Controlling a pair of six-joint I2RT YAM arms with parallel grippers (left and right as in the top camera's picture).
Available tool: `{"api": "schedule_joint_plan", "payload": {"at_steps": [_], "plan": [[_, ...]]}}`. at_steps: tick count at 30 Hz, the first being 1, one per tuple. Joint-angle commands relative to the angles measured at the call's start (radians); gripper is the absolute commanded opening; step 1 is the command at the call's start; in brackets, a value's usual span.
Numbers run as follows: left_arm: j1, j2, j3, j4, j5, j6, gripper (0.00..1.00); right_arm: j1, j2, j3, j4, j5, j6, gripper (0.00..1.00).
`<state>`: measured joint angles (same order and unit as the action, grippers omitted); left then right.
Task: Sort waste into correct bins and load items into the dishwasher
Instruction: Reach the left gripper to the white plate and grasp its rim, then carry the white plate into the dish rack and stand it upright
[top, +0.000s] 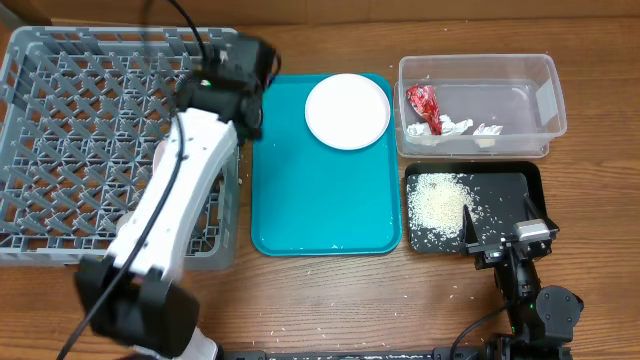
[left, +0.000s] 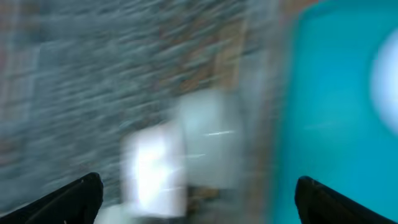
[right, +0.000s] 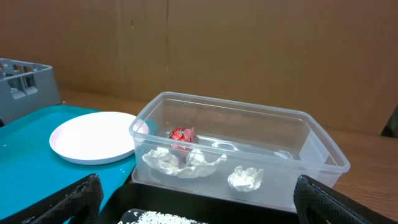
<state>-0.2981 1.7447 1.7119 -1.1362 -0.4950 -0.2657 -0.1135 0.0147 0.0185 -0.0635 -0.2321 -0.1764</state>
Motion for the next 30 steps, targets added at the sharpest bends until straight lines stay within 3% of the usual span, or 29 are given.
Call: {"api": "schedule_joint_plan", "payload": {"at_steps": [1, 3, 5, 8, 11, 14, 16, 17, 20, 24, 30], "plan": [[-0.019, -0.031, 0.056, 0.097, 0.681, -0.002, 1.00, -0.005, -0.012, -0.011, 0.006, -0.001, 0.005, 1.00], [-0.035, 0.003, 0.046, 0.144, 0.742, 0.004, 0.90, -0.005, -0.012, -0.011, 0.006, -0.001, 0.005, 1.00], [-0.055, 0.050, 0.030, 0.177, 0.659, -0.008, 0.80, -0.005, -0.012, -0.011, 0.006, -0.001, 0.005, 1.00], [-0.069, 0.208, 0.025, 0.257, 0.537, -0.074, 0.74, -0.005, -0.012, -0.011, 0.006, -0.001, 0.005, 1.00], [-0.065, 0.399, 0.025, 0.356, 0.624, -0.189, 0.67, -0.005, -0.012, -0.011, 0.006, -0.001, 0.005, 1.00], [-0.068, 0.472, 0.025, 0.363, 0.657, -0.249, 0.54, -0.005, -0.012, -0.011, 0.006, -0.001, 0.005, 1.00], [-0.070, 0.489, 0.025, 0.353, 0.656, -0.255, 0.52, -0.005, -0.012, -0.011, 0.006, -0.001, 0.005, 1.00], [-0.071, 0.494, 0.025, 0.346, 0.656, -0.255, 0.52, -0.005, -0.012, -0.011, 0.006, -0.001, 0.005, 1.00], [-0.071, 0.502, 0.025, 0.269, 0.591, -0.254, 0.36, -0.005, -0.012, -0.011, 0.006, -0.001, 0.005, 1.00], [-0.061, 0.494, 0.038, 0.137, 0.521, -0.216, 0.04, -0.005, -0.012, -0.011, 0.006, -0.001, 0.005, 1.00], [-0.021, 0.386, 0.206, -0.050, 0.425, -0.164, 0.04, -0.005, -0.012, -0.011, 0.006, -0.001, 0.005, 1.00]]}}
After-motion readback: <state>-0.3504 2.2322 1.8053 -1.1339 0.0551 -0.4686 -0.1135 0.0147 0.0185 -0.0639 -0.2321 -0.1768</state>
